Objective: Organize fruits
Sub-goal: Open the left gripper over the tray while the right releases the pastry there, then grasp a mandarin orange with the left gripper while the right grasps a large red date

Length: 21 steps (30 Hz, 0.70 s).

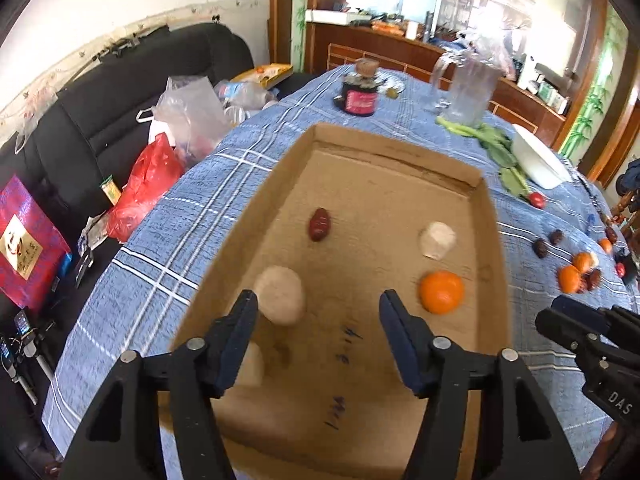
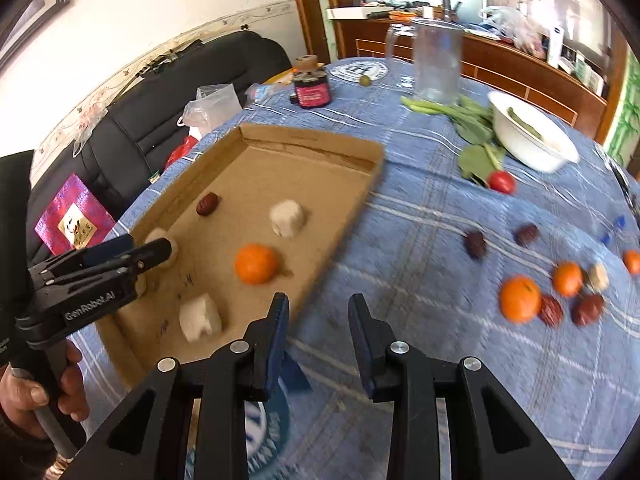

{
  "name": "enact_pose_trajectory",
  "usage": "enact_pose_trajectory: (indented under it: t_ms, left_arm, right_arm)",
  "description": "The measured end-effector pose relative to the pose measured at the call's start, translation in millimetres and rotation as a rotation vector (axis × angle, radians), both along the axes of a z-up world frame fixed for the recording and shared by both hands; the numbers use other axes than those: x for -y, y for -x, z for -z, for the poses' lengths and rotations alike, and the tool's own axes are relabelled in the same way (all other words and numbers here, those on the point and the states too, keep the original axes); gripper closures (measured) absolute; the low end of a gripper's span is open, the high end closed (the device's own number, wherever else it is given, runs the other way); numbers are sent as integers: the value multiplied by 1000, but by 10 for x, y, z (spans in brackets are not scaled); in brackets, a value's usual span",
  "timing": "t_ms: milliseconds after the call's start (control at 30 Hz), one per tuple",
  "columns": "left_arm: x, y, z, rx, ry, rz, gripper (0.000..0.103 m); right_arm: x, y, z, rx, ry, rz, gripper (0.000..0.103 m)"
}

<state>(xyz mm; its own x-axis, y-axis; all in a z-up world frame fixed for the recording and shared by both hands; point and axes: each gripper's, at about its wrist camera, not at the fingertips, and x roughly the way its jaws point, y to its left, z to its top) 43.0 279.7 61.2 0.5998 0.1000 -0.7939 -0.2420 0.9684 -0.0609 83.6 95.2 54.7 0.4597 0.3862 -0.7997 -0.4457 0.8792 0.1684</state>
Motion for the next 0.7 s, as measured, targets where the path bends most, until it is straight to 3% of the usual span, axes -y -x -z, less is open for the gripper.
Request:
enact_pose_trajectory:
  t_ms: [133,400,700]
  left_arm:
    - [248,108,-82,25,-6,22,33]
    - [788,166,-157,32,-13,88,26]
    - [1334,161,-114,8,-17,154,25]
  right_arm:
    - [320,176,22,-6,-1,36,62]
    - [927,397,105,-31,-25,116,62]
    - [1575,536,177,-52,-50,213,60]
